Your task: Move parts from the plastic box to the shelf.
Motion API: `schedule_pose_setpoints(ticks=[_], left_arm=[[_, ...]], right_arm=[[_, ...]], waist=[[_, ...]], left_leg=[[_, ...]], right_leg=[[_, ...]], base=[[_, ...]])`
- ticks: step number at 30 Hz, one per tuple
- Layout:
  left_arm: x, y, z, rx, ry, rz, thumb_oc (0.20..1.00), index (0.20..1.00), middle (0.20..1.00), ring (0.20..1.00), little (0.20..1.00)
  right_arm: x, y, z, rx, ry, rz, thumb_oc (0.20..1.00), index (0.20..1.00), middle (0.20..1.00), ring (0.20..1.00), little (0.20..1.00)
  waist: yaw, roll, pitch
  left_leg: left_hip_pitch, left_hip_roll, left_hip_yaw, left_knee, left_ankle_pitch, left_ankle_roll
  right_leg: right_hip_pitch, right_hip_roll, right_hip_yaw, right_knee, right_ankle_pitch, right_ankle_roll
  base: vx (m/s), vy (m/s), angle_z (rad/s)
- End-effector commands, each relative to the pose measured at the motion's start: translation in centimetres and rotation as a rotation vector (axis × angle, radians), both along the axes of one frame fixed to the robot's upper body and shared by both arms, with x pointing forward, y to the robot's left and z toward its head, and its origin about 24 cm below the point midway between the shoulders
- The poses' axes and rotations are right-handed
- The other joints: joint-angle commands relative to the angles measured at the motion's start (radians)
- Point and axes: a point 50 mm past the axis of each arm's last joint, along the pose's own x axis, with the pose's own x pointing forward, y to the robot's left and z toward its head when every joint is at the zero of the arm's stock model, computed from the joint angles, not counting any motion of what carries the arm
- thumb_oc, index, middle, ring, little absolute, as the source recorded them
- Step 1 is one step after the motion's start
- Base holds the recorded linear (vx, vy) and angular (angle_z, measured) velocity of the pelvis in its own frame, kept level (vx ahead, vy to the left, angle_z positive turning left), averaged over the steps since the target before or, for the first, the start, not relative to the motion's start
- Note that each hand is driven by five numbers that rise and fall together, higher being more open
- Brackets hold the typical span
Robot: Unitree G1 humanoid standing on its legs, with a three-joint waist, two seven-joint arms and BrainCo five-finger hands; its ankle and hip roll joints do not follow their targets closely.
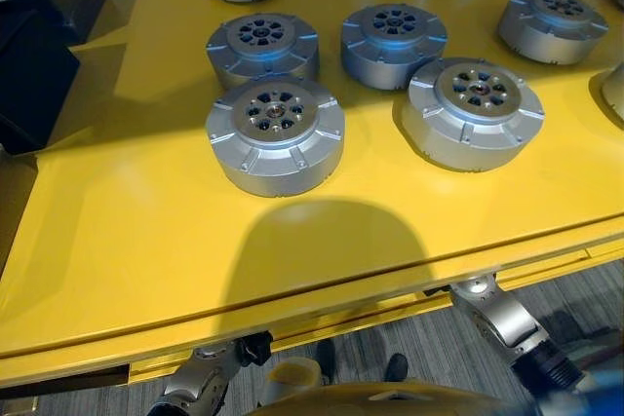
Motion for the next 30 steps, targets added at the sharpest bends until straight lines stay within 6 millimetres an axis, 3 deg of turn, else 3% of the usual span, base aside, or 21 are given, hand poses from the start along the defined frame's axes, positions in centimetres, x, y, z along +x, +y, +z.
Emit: schedule_pose_setpoints(ticks=[1, 3, 6, 9, 14, 19, 21, 24, 26, 28, 29, 30], left_arm=[[1.7, -1.5, 1.3, -0.061, -0.066, -0.058, 1.000, 1.000, 1.000, 1.000, 1.000], [2.1, -2.0, 1.4, -0.060, -0.078, -0.085, 1.000, 1.000, 1.000, 1.000, 1.000], [2.4, -2.8, 1.5, -0.079, -0.092, -0.106, 1.000, 1.000, 1.000, 1.000, 1.000], [2.7, -3.5, 1.8, -0.102, -0.097, -0.116, 1.000, 1.000, 1.000, 1.000, 1.000], [3.2, -3.8, 1.6, -0.079, -0.094, -0.146, 1.000, 1.000, 1.000, 1.000, 1.000], [2.5, -3.6, 1.1, -0.065, -0.068, -0.134, 1.000, 1.000, 1.000, 1.000, 1.000], [2.4, -3.6, 1.0, -0.061, -0.060, -0.111, 1.000, 1.000, 1.000, 1.000, 1.000], [2.0, -2.6, 0.5, -0.028, -0.051, -0.046, 1.000, 1.000, 1.000, 1.000, 1.000], [2.2, -2.4, 0.6, -0.038, -0.052, -0.025, 1.000, 1.000, 1.000, 1.000, 1.000], [2.8, -2.2, 1.2, -0.046, -0.071, -0.028, 1.000, 1.000, 1.000, 1.000, 1.000], [3.7, -1.9, 2.1, -0.035, -0.089, -0.034, 1.000, 1.000, 1.000, 1.000, 1.000], [4.8, -1.5, 2.8, -0.032, -0.122, -0.012, 1.000, 1.000, 1.000, 1.000, 1.000]], right_arm=[[1.2, 0.6, 3.2, 0.105, -0.134, -0.031, 0.200, 0.200, 0.200, 0.200, 0.200], [1.4, 0.3, 3.1, 0.109, -0.124, -0.060, 0.200, 0.200, 0.200, 0.200, 0.200], [2.2, -0.3, 2.7, 0.104, -0.110, -0.091, 0.200, 0.200, 0.200, 0.200, 0.200], [2.5, -1.4, 2.5, 0.099, -0.082, -0.114, 0.200, 0.200, 0.200, 0.200, 0.200], [2.0, -1.9, 2.0, 0.123, -0.061, -0.145, 0.200, 0.200, 0.200, 0.200, 0.200], [1.7, -1.9, 1.9, 0.155, -0.047, -0.164, 0.200, 0.200, 0.200, 0.200, 0.200], [1.8, -1.7, 2.0, 0.172, -0.054, -0.161, 0.200, 0.200, 0.200, 0.200, 0.200], [1.4, -0.9, 2.0, 0.209, -0.057, -0.140, 0.200, 0.200, 0.200, 0.200, 0.200], [1.4, -0.8, 1.8, 0.219, -0.058, -0.137, 0.200, 0.200, 0.200, 0.200, 0.200], [1.6, -0.9, 1.8, 0.223, -0.069, -0.139, 0.200, 0.200, 0.200, 0.200, 0.200], [1.9, -0.9, 2.0, 0.228, -0.073, -0.127, 0.200, 0.200, 0.200, 0.200, 0.200], [3.0, -1.0, 3.3, 0.208, -0.126, -0.111, 0.200, 0.200, 0.200, 0.200, 0.200]], waist=[[-0.026, -0.020, 0.017], [-0.044, -0.027, 0.037], [-0.045, -0.031, 0.050], [-0.055, -0.037, 0.033], [-0.102, -0.016, 0.029], [-0.089, -0.027, 0.052], [-0.089, -0.033, 0.063], [-0.072, -0.023, 0.079], [-0.065, -0.018, 0.080], [-0.056, -0.008, 0.078], [-0.046, -0.016, 0.092], [-0.016, -0.024, 0.118]], left_leg=[[-0.018, 0.082, 0.227, 0.192, -0.084, -0.057], [-0.055, 0.118, 0.257, 0.279, -0.107, -0.060], [-0.086, 0.156, 0.217, 0.388, -0.162, -0.064], [-0.081, 0.156, 0.179, 0.424, -0.126, -0.068], [0.041, 0.125, 0.198, 0.203, -0.153, -0.055], [0.072, 0.103, 0.212, 0.161, -0.155, -0.040], [0.069, 0.094, 0.207, 0.164, -0.161, -0.028], [0.031, 0.100, 0.192, 0.216, -0.183, 0.013], [-0.013, 0.106, 0.181, 0.241, -0.160, 0.040], [-0.067, 0.126, 0.139, 0.285, -0.153, 0.055], [-0.151, 0.157, 0.085, 0.345, -0.131, 0.011], [-0.222, 0.215, 0.087, 0.379, -0.100, -0.047]], right_leg=[[0.001, 0.014, -0.068, 0.052, -0.020, -0.002], [-0.020, -0.002, -0.086, 0.095, -0.031, -0.010], [-0.048, -0.010, -0.070, 0.145, -0.057, -0.021], [-0.076, -0.018, -0.056, 0.135, -0.043, -0.040], [-0.124, -0.048, -0.056, 0.131, 0.020, 0.024], [-0.154, -0.081, -0.104, 0.127, 0.084, 0.073], [-0.180, -0.089, -0.094, 0.158, 0.089, 0.084], [-0.198, -0.153, -0.057, 0.355, 0.041, 0.096], [-0.210, -0.179, -0.009, 0.456, 0.023, 0.061], [-0.201, -0.179, 0.059, 0.548, -0.058, 0.029], [-0.152, -0.127, 0.089, 0.434, -0.119, 0.022], [-0.105, -0.121, 0.046, 0.345, -0.144, 0.033]], base=[[-0.04, -0.028, 0.34], [-0.12, -0.019, 0.92], [-0.13, 0.075, 0.56], [-0.20, 0.201, -0.05], [-0.25, 0.288, 0.02], [-0.17, 0.089, 0.09], [-0.19, 0.000, -0.02], [-0.18, -0.141, -0.01], [-0.13, -0.180, 0.09], [-0.12, -0.392, 0.45], [-0.28, -0.742, 0.70], [-0.42, -0.797, 0.79]])
